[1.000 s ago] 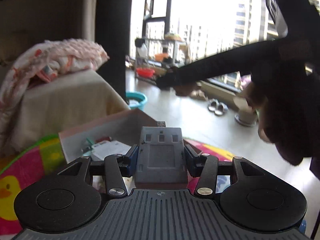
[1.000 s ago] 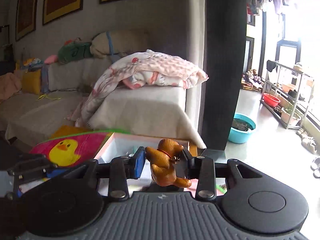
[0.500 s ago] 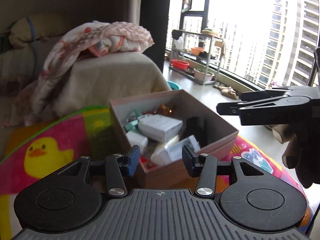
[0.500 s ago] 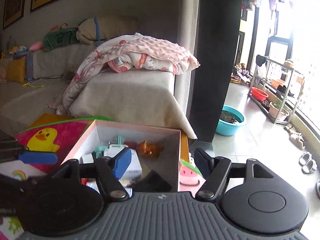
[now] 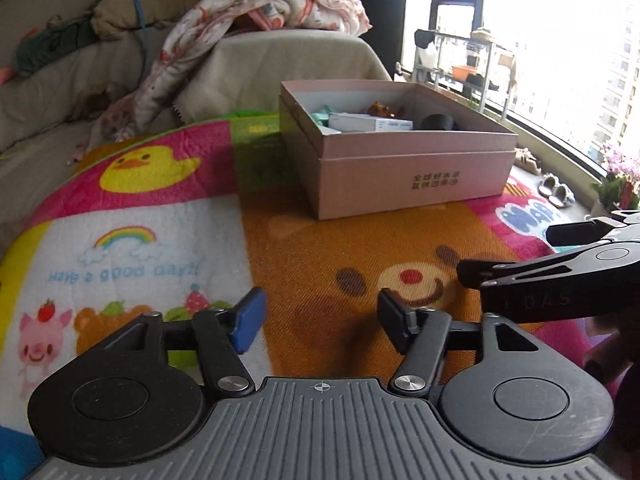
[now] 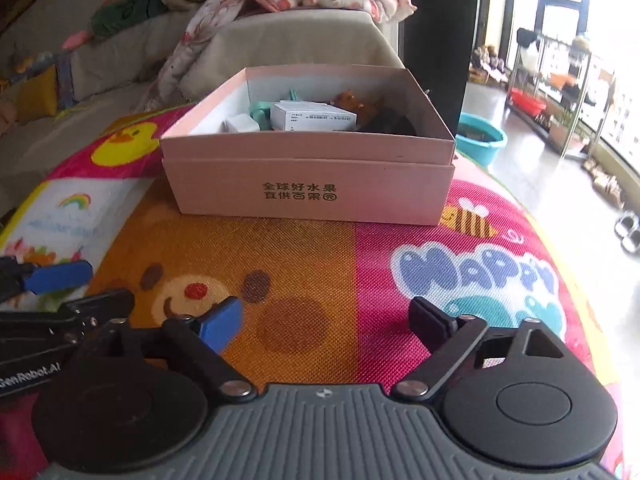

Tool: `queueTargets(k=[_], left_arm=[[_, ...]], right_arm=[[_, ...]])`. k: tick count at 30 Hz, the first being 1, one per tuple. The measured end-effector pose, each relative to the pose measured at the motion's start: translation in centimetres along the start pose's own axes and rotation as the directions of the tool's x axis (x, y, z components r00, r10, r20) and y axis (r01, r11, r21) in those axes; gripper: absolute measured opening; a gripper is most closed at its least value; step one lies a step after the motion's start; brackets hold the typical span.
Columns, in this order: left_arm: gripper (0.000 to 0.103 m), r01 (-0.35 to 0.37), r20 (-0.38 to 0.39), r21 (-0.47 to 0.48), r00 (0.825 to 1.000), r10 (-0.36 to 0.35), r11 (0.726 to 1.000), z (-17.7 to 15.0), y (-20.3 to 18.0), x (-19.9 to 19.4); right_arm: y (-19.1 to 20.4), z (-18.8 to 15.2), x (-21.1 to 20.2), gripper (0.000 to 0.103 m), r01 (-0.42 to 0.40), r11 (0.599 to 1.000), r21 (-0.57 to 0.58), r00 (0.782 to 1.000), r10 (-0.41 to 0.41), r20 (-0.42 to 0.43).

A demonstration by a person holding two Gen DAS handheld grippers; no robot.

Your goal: Organize rigid objects

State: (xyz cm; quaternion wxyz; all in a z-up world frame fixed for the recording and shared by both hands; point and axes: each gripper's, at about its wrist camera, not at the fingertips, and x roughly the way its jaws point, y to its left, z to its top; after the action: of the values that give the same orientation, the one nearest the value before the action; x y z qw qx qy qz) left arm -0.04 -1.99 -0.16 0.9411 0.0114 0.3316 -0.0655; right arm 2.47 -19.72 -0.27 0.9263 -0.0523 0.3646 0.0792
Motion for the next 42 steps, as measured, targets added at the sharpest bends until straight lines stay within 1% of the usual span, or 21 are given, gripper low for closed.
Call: queueTargets(k=[2, 3, 4, 6, 7, 11, 15, 19, 23, 38, 42], left_arm=[[0.078, -0.002, 0.013, -0.010, 1.000, 0.002, 1.000, -0.1, -0.4, 0.2], [0.078, -0.003, 0.017, -0.023, 1.000, 0.003, 1.000, -0.1, -0.4, 0.3], [0.078, -0.006, 0.025, -0.046, 1.000, 0.007, 0.999, -0.2, -0.3, 0.2], [0.078, -0.010, 0.030, -0.075, 0.999, 0.012, 0.997, -0.2, -0.3, 0.3], [0.077, -0.013, 0.032, -0.083, 0.999, 0.015, 0.996, -0.2, -0.2, 0.3], [0.074, -0.043, 0.027, -0.073, 0.999, 0.045, 0.996, 0.0, -0.4, 0.4], [0.075, -0.063, 0.023, -0.052, 0.998, 0.064, 0.997, 0.0, -0.7, 0.6], [0.075, -0.069, 0.022, -0.070, 0.997, 0.071, 0.995, 0.1, -0.4, 0.8], [0.075, -0.080, 0.022, -0.059, 0.996, 0.082, 0.995, 0.1, -0.6, 0.9], [0.075, -0.079, 0.024, -0.061, 0.996, 0.080, 0.995, 0.1, -0.6, 0.9], [0.074, -0.065, 0.025, -0.073, 0.997, 0.067, 0.995, 0.0, -0.4, 0.8]], right_arm=[[-0.8, -0.1, 0.2, 0.103, -0.011, 0.998, 0.062, 1.000, 0.011, -0.004], [-1.1, -0.1, 0.2, 0.103, -0.014, 0.996, 0.086, 1.000, 0.014, -0.001], [-1.3, -0.3, 0.2, 0.103, -0.015, 0.996, 0.092, 1.000, 0.014, 0.011], [-1.1, -0.7, 0.0, 0.103, -0.009, 0.998, 0.070, 0.999, 0.006, 0.034], [-1.3, -0.7, 0.0, 0.103, -0.016, 0.996, 0.082, 0.999, 0.013, 0.035], [-1.3, -0.9, -0.2, 0.103, -0.018, 0.997, 0.073, 0.999, 0.015, 0.047], [-1.6, -1.0, -0.1, 0.103, -0.022, 0.997, 0.075, 0.998, 0.018, 0.058], [-1.6, -1.0, -0.2, 0.103, -0.021, 0.997, 0.078, 0.998, 0.016, 0.061], [-1.7, -1.1, -0.3, 0.103, -0.013, 0.997, 0.082, 0.998, 0.008, 0.062], [-1.5, -1.1, -0.2, 0.103, -0.005, 0.997, 0.074, 0.998, 0.001, 0.060], [-1.5, -1.1, -0.2, 0.103, -0.005, 0.997, 0.074, 0.998, 0.001, 0.060]])
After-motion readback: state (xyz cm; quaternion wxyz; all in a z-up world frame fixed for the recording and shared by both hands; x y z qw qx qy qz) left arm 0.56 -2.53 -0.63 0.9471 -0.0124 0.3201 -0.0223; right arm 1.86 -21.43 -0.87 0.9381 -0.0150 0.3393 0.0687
